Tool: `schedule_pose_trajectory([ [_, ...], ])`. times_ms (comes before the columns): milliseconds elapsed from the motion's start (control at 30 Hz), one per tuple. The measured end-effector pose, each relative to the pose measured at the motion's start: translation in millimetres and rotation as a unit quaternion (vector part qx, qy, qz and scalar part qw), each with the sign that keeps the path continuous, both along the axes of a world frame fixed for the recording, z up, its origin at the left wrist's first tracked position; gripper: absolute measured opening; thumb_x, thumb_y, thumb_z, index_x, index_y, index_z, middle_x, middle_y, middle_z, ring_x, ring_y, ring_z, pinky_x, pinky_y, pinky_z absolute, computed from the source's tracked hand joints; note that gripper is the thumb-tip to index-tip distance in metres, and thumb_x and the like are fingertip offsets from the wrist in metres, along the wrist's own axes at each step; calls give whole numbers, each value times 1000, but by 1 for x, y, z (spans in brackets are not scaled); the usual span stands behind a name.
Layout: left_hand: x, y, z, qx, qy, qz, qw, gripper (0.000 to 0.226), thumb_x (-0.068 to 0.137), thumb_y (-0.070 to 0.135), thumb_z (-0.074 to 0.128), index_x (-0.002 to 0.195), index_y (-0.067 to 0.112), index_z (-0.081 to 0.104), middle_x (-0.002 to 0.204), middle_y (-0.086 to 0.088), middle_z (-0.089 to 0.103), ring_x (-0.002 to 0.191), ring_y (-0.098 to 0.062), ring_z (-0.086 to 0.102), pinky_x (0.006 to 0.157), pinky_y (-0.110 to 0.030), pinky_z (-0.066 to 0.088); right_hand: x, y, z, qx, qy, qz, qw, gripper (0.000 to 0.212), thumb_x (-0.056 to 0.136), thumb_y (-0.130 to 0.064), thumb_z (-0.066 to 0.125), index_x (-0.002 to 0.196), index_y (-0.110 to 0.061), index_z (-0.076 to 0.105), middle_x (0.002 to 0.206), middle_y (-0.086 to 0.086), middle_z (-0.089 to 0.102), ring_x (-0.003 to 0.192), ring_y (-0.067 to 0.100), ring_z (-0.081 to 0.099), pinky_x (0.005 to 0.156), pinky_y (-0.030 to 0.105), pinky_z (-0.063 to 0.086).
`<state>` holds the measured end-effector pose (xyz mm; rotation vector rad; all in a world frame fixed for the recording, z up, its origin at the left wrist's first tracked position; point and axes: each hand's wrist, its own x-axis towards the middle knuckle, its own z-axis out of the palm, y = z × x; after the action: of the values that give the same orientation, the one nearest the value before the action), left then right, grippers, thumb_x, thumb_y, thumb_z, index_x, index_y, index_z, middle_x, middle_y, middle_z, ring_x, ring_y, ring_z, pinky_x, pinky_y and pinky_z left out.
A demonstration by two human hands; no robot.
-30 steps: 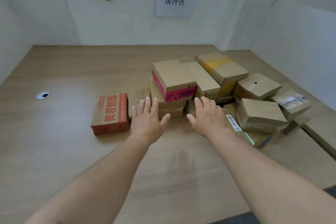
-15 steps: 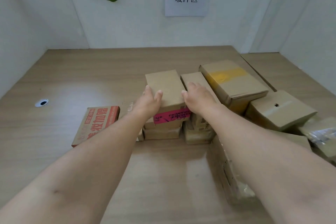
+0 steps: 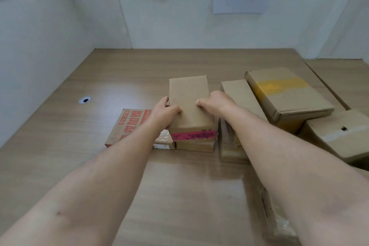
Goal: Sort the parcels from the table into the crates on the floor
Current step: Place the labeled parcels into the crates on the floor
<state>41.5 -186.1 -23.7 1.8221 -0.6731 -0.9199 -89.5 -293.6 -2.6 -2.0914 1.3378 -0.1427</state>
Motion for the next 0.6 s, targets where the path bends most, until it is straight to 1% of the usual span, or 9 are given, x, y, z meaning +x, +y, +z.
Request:
schedule_pose_trajectory([
  [100,3,22,7,13,14,6,1000,31,86,5,54,113,19,52,107,-5,64,91,-22,64,71,-38,57,8,10,0,76,-53,17,996,45,86,-41,59,120,-12,55,118,9,59,102,29,58,79,36,51],
  [167,4,35,8,23,16,13,1000,33,84,3,54,116,13,52,110,-8,63,95,-26,63,83,-47,56,15,19,0,111,-74,27,991,39,87,-35,60,116,-11,53,115,10,59,102,30,58,84,44,54],
  [200,5,42,9,29,9,18,999,34,84,2,55,116,10,52,107,-8,62,93,-25,62,86,-49,55,18,24,0,120,-77,34,989,33,87,-33,60,111,-11,52,113,10,60,101,31,59,83,45,54],
  [267,8,55,11,33,0,34,999,32,83,2,54,115,7,54,99,-5,59,87,-22,60,83,-48,56,24,35,0,130,-82,45,987,28,87,-32,60,105,-13,49,110,10,59,100,30,59,81,44,55],
  [333,10,71,12,33,13,49,998,30,85,6,53,115,9,55,99,-2,58,92,-24,61,77,-44,58,29,47,0,140,-95,50,984,33,85,-31,63,109,-12,49,113,10,58,102,30,59,82,46,55],
  [433,15,99,12,34,19,56,998,24,89,24,56,113,23,54,106,0,61,97,-24,63,83,-50,56,35,69,1,151,-99,62,982,50,82,-31,67,123,-13,44,120,7,56,107,29,57,83,48,54],
  [500,17,118,12,8,23,73,997,14,92,38,56,104,30,53,105,1,64,91,-20,66,86,-51,55,38,86,1,170,-105,78,977,53,82,-33,68,125,-17,43,121,5,56,108,27,56,81,46,54],
  [533,18,127,12,-2,32,87,996,20,93,47,54,102,29,53,103,1,65,86,-19,67,84,-50,56,39,95,0,178,-108,88,974,48,82,-38,68,121,-20,45,118,2,57,106,26,56,79,44,55],
  [600,21,146,10,15,53,118,991,50,87,68,47,117,27,50,107,-1,65,88,-22,68,82,-47,56,42,116,0,207,-114,99,967,42,82,-54,62,111,-26,49,114,-4,55,107,27,55,81,46,54],
])
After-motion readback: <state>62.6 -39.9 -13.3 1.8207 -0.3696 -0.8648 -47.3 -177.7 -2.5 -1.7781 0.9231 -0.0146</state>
